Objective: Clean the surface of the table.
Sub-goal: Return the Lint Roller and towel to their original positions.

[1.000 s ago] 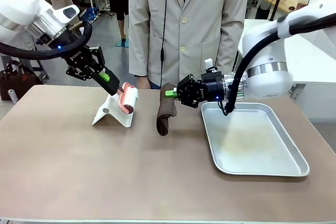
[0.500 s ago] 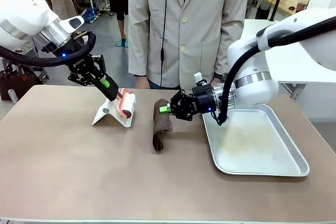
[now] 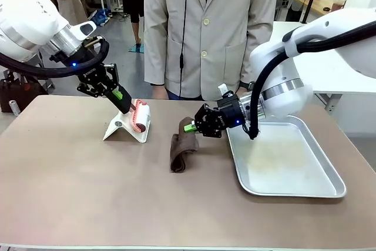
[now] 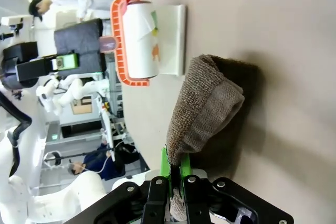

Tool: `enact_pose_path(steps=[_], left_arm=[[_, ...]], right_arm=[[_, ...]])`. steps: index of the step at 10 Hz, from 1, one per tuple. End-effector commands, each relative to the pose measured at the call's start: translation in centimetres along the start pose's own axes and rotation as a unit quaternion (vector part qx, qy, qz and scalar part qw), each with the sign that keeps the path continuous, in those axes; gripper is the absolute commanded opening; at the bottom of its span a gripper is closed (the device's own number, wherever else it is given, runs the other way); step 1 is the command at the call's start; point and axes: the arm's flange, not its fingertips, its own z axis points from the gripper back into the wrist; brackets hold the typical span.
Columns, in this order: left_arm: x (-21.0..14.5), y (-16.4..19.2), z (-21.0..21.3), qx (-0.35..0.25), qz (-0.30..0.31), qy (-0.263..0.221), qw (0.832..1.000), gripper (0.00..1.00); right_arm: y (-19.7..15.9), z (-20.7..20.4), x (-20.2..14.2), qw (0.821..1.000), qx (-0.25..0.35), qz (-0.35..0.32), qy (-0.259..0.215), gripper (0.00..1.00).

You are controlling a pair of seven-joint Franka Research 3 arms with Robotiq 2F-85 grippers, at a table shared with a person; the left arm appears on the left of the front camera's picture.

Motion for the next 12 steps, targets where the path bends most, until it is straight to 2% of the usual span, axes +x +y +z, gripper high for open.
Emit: enact_pose_path(steps=[1, 12], left_arm=[[0.0, -0.3, -0.3, 0.008, 0.013, 0.01, 1.0, 0.21], [0.5, 0.1, -2.5, 0.019, 0.015, 0.036, 0.999, 0.21]], right_arm=[[0.8, 0.6, -0.2, 0.998, -0.053, -0.013, -0.011, 0.07], [-0.6, 0.6, -0.4, 0.997, -0.063, -0.04, -0.015, 0.07]])
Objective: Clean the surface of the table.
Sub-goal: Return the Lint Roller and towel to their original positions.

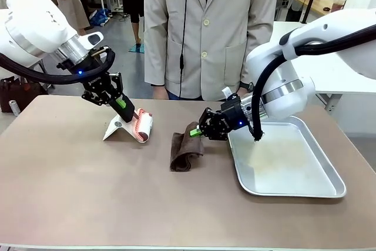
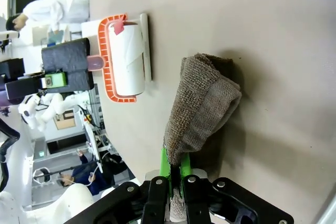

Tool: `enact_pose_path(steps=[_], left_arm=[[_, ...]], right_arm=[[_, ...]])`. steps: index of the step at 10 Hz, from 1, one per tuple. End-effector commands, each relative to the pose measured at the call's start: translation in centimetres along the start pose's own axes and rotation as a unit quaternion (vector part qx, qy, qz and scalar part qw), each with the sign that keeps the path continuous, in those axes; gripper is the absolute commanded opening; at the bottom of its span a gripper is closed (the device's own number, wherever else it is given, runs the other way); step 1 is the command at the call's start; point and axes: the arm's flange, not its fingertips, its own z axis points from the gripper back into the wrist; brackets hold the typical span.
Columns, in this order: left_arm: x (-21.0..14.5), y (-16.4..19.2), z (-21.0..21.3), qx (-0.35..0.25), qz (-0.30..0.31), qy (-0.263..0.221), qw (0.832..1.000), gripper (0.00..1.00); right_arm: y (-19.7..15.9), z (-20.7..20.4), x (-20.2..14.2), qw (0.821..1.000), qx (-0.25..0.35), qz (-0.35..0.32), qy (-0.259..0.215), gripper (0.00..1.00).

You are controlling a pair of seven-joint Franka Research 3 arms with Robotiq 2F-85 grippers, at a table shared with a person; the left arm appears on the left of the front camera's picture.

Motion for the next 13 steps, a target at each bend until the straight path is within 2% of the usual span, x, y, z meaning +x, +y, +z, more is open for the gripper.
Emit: enact_pose_path(steps=[1, 7, 13], left_arm=[[0.6, -0.1, 0.0, 0.01, 0.015, 0.002, 1.0, 0.21], [1.0, 1.8, -0.3, -0.025, 0.024, 0.006, 0.999, 0.21], [0.7, 4.8, -0.6, -0.073, 0.016, -0.002, 0.997, 0.21]], right_arm=[[0.0, 0.3, -0.4, 1.0, -0.013, -0.014, -0.002, 0.07], [0.0, 2.3, -0.9, 0.998, -0.066, -0.02, -0.005, 0.07], [0.6, 2.2, -0.9, 0.997, -0.074, -0.019, 0.002, 0.07]])
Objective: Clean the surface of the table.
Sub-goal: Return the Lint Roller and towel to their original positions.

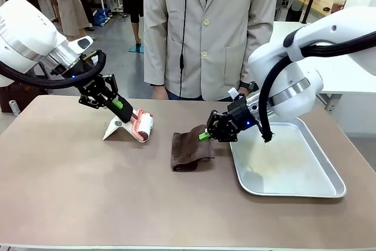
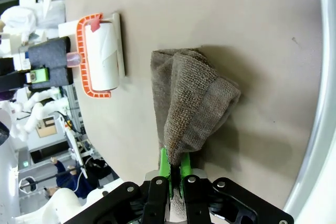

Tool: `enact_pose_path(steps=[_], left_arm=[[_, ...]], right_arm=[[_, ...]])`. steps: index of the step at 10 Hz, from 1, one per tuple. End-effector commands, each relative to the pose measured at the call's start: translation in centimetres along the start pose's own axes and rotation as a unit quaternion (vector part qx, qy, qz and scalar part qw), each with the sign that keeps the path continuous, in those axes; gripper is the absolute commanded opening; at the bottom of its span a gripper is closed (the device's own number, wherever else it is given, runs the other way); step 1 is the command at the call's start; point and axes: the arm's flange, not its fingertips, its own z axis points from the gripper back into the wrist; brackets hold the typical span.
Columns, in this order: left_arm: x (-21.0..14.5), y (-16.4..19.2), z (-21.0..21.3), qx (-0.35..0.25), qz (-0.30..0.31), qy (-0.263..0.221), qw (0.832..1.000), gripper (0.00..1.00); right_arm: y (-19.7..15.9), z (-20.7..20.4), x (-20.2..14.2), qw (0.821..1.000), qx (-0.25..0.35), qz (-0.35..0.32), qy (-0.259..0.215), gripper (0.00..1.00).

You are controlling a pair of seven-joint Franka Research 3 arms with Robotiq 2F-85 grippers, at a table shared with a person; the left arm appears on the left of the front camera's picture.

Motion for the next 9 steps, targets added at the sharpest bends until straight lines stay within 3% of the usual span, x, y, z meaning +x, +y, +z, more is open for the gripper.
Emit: enact_pose_path(steps=[1, 5, 9], left_arm=[[0.05, 1.52, -0.06, -0.027, -0.013, -0.003, 1.0, 0.21], [0.16, 2.09, -0.06, -0.074, -0.041, -0.015, 0.996, 0.21], [0.28, 1.74, -0.27, -0.064, -0.036, -0.005, 0.997, 0.21]], right_arm=[[0.83, 0.49, -0.14, 1.0, -0.019, -0.012, 0.004, 0.07], [0.85, 1.09, -0.38, 0.999, -0.041, -0.019, 0.002, 0.07], [0.73, 1.14, -0.28, 0.999, -0.037, -0.025, 0.003, 0.07]])
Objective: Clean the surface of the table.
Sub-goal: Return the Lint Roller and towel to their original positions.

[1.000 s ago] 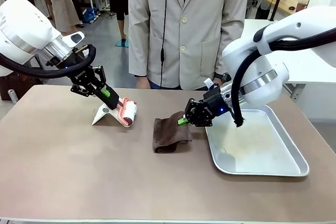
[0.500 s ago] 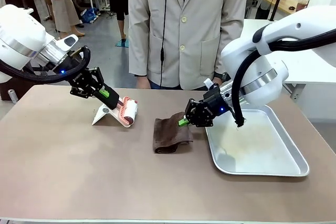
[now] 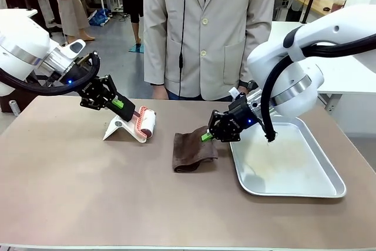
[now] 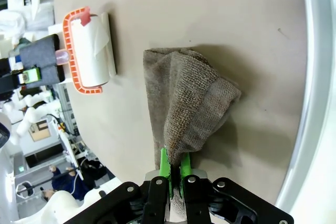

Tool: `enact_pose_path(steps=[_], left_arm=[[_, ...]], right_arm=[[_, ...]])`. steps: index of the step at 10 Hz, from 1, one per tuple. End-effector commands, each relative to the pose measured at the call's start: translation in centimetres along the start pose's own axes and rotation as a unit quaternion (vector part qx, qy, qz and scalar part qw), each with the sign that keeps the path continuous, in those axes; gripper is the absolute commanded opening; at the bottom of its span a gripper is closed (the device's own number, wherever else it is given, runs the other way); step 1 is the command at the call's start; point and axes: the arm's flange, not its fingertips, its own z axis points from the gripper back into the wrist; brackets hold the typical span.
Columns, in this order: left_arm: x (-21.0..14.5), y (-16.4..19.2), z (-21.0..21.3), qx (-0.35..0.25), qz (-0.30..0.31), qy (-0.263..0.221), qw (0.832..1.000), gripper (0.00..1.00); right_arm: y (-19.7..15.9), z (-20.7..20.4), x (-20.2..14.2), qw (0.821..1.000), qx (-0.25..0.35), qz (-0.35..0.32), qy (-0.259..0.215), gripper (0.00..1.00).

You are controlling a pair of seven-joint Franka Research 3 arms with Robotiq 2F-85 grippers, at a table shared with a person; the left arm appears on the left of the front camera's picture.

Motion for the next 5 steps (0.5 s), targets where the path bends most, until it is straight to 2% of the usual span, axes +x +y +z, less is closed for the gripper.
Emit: enact_pose_path(steps=[1, 5], left_arm=[[-0.02, -0.14, 0.21, 0.004, 0.0, 0.002, 1.0, 0.21], [-0.32, -0.96, 0.28, 0.047, 0.008, -0.01, 0.999, 0.21]], right_arm=[[0.28, 0.48, -0.19, 1.0, -0.007, -0.012, -0.003, 0.07], [0.21, 0.42, -0.14, 1.0, 0.0, -0.011, 0.003, 0.07]])
